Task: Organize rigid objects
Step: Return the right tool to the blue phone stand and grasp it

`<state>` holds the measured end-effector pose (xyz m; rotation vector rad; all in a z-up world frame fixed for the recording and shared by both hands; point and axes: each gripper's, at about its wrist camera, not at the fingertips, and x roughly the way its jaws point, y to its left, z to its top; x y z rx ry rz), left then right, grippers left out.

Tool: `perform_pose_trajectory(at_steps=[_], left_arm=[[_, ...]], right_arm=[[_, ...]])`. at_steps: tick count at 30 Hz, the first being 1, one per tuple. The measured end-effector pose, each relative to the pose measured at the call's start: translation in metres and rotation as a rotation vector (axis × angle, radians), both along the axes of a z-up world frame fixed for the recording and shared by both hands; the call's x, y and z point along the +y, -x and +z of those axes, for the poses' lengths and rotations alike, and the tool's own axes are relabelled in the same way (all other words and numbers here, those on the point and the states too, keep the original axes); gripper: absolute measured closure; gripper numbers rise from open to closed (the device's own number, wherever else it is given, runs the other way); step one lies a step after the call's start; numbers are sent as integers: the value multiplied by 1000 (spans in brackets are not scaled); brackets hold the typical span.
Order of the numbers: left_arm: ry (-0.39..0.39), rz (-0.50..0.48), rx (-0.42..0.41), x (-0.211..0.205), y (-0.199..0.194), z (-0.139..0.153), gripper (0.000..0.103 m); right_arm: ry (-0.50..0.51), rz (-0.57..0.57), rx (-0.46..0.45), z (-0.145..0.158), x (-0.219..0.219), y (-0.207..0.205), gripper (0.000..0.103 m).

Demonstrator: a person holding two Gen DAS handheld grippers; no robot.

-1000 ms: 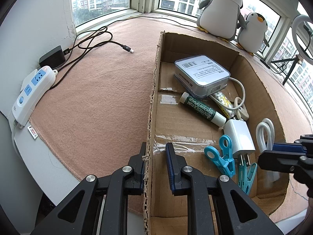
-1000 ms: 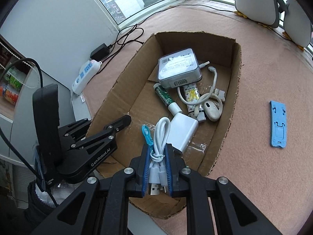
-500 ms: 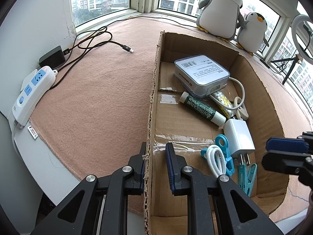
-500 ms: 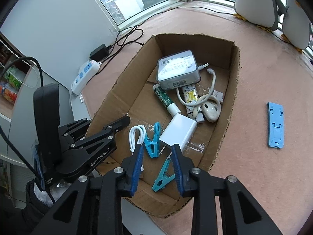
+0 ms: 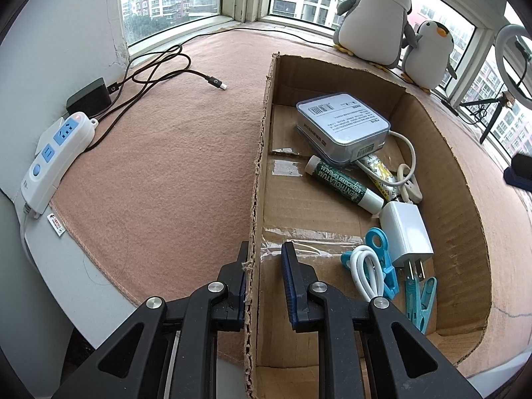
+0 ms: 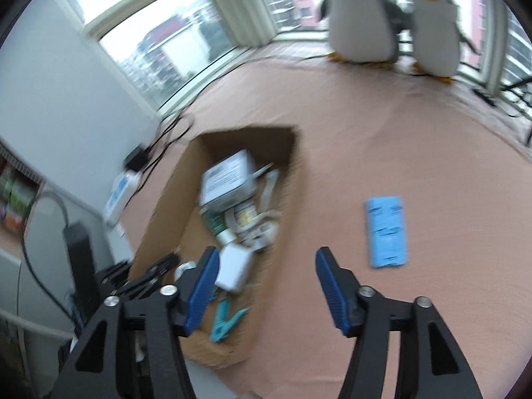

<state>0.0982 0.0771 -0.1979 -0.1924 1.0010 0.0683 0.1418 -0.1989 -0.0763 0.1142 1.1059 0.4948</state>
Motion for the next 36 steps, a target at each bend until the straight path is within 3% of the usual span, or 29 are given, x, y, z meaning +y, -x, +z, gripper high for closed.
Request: perform_pose_trajectory(at_steps=[11, 31, 36], left_arm=[[-1, 0, 0, 0, 0, 0, 84], [2, -1, 0, 1, 1, 0, 84], [0, 0, 0, 0, 0, 0, 84]], right_arm=[[120, -110, 103, -45, -51, -48, 38], [347, -9, 147, -89, -21, -83, 38], [370, 9, 160, -95, -16, -84, 45]])
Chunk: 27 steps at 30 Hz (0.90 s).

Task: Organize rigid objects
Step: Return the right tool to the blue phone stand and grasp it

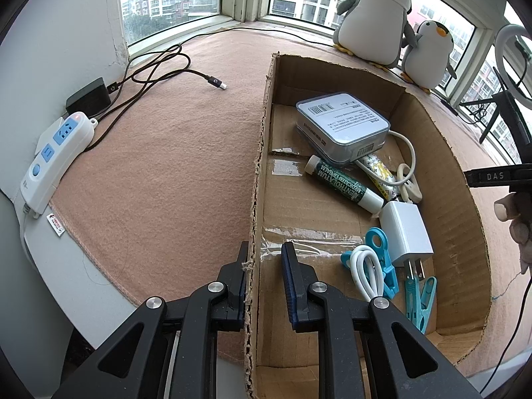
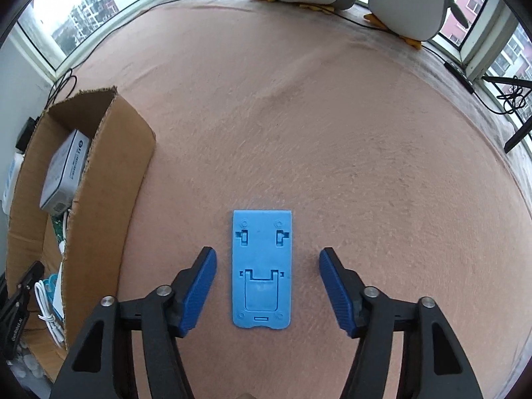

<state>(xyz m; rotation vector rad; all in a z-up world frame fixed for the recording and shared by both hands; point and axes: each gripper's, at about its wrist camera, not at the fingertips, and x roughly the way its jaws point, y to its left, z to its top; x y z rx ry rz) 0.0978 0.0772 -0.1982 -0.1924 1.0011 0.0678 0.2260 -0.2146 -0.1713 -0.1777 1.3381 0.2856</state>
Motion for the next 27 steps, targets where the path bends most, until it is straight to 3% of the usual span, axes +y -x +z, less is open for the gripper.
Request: perform_pose_trajectory(at_steps=[5, 15, 27], left_arm=[[1, 0, 0, 0, 0, 0, 84], [-1, 0, 0, 0, 0, 0, 84], [2, -1, 0, -1, -1, 0, 84]], right_arm=[[13, 7, 5, -2, 2, -1, 46], [28, 13, 3, 2, 8, 1, 70], [10, 2, -6, 7, 3, 9, 70]])
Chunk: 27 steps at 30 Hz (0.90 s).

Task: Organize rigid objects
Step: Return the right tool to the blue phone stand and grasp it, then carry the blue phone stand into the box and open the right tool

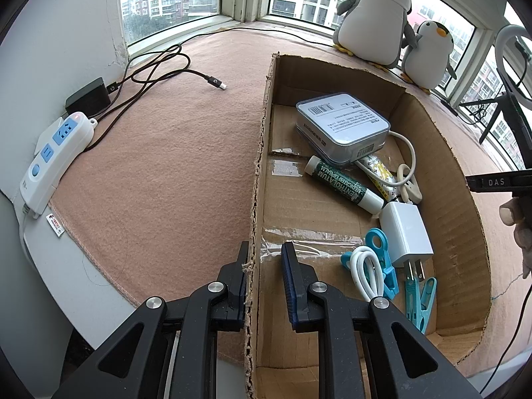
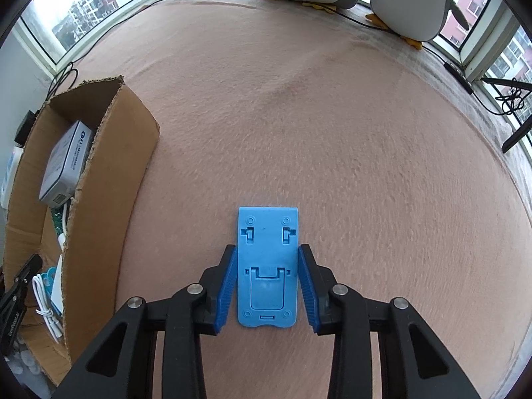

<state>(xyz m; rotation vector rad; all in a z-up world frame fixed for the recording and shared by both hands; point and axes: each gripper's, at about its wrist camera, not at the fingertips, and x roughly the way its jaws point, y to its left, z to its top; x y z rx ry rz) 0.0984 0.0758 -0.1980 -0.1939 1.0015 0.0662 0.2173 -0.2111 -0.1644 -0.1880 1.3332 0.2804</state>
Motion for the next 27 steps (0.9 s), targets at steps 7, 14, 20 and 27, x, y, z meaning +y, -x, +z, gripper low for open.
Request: perform_pose_trajectory(at_steps=[7, 14, 20, 27], left_arm=[[0, 0, 0, 0, 0, 0, 84], [0, 0, 0, 0, 0, 0, 84], [1, 0, -1, 0, 0, 0, 84], [2, 0, -1, 0, -1, 0, 84]], right_arm=[[-29, 5, -22, 14, -7, 3, 70], [-69, 33, -77, 40, 4, 20, 70], [-146, 73, -155, 79, 23, 33, 70], [-217, 162, -222, 112, 65, 47, 70]])
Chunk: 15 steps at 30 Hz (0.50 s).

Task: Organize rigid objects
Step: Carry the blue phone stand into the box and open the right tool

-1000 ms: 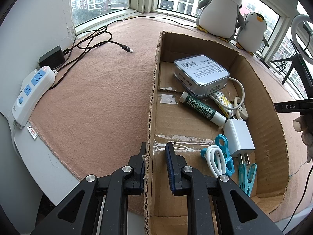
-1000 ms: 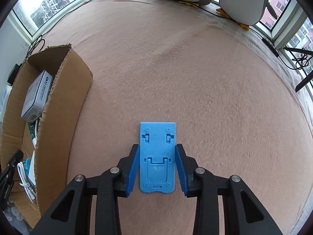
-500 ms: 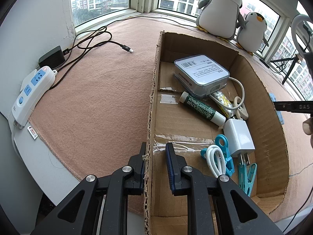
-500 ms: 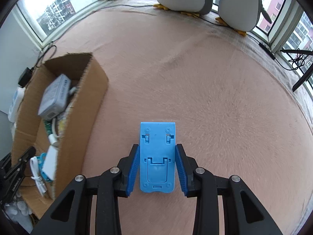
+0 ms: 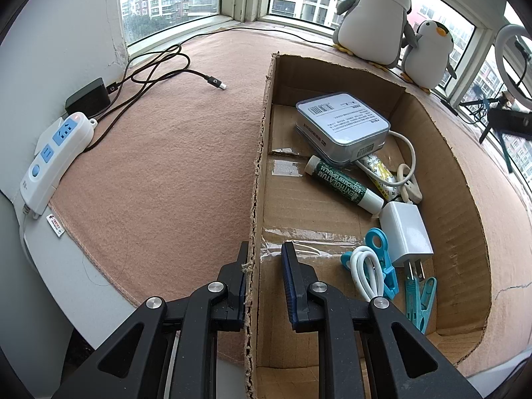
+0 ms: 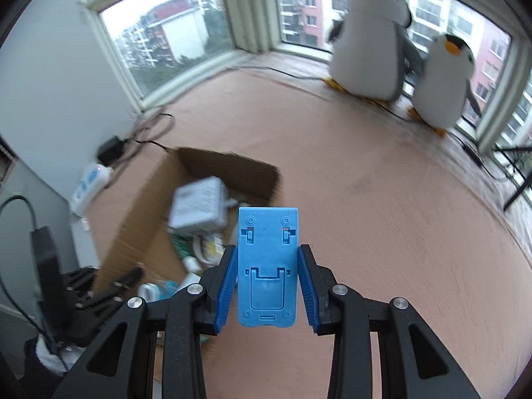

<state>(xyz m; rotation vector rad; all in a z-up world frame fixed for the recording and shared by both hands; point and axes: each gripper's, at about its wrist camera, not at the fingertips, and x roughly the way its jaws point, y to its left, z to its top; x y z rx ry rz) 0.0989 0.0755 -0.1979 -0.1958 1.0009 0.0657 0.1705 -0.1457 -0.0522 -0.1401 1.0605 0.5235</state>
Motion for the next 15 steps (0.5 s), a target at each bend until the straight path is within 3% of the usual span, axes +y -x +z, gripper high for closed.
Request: perform_pose_trajectory(at_steps=[5, 15], left_arm=[[1, 0, -1, 1, 0, 0, 84], [-1, -1, 0, 2, -1, 0, 84]], right_arm=[[-23, 76, 10, -2, 32, 9, 70], [8, 159, 86, -43, 83, 20, 70]])
